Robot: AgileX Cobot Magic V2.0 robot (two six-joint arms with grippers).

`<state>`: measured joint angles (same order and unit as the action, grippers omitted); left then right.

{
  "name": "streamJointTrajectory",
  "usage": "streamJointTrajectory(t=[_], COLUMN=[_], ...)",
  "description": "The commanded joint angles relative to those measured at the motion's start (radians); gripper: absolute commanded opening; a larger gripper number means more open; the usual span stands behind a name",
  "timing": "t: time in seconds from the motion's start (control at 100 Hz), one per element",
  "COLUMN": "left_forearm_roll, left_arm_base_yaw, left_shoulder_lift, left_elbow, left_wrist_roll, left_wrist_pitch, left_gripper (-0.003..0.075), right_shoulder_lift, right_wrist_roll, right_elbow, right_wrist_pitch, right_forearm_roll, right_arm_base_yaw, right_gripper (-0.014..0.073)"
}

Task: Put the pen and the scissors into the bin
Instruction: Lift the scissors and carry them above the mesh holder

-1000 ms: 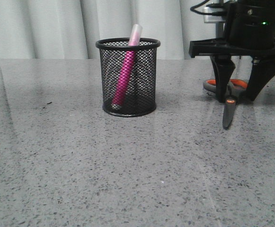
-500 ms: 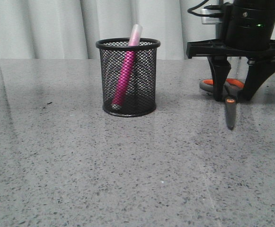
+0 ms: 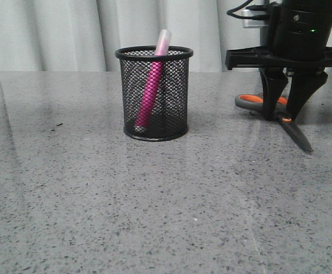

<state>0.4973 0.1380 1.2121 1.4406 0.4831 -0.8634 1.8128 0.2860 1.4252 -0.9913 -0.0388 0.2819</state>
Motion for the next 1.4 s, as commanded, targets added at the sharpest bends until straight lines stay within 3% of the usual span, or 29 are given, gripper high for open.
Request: streamJointTrajectory(t=[0.0,0.21,0.36,0.7,1.05,1.39], left_forearm_roll=[0.04,0.04,0.04,0.042,0.044,0.044], left_arm_base_yaw=[-0.001,-0.001,-0.001,-0.001,-0.001,-0.001], left_shoulder_lift=[-0.024,-0.024,-0.026,-0.026,-0.026,-0.026], left_elbow=[0.029,0.029,0.029,0.029,0.029,0.029], left_wrist_roll=[0.002,0.002,0.002,0.002,0.002,0.002], left_wrist_pitch=[0.054,0.052,0.052,0.052,0.054,0.054], left_gripper=[0.044,0.044,0.044,0.044,0.044,0.044], right_shoulder_lift=[-0.039,-0.16,-0.296,-0.57,-0.487,-0.371], right_wrist_roll=[-0.036,-0.042,-0.044,-0.05,-0.05,-0.05], right_elbow=[0.017,0.011,-0.082,-0.33,-0.332,-0.334], right_wrist_pitch=[0.051,0.122,0.238,0.806,1.28,1.407], right_forearm_roll=[0.004,-0.023,-0.025,-0.03,-0.033,-0.052], right_arm_base_yaw=[-0.003,0.013,0.021,0.128,0.216,0.217], right_gripper=[-0.0072,-0.0072,-0.0072,-0.0073,-0.0073,-0.0073])
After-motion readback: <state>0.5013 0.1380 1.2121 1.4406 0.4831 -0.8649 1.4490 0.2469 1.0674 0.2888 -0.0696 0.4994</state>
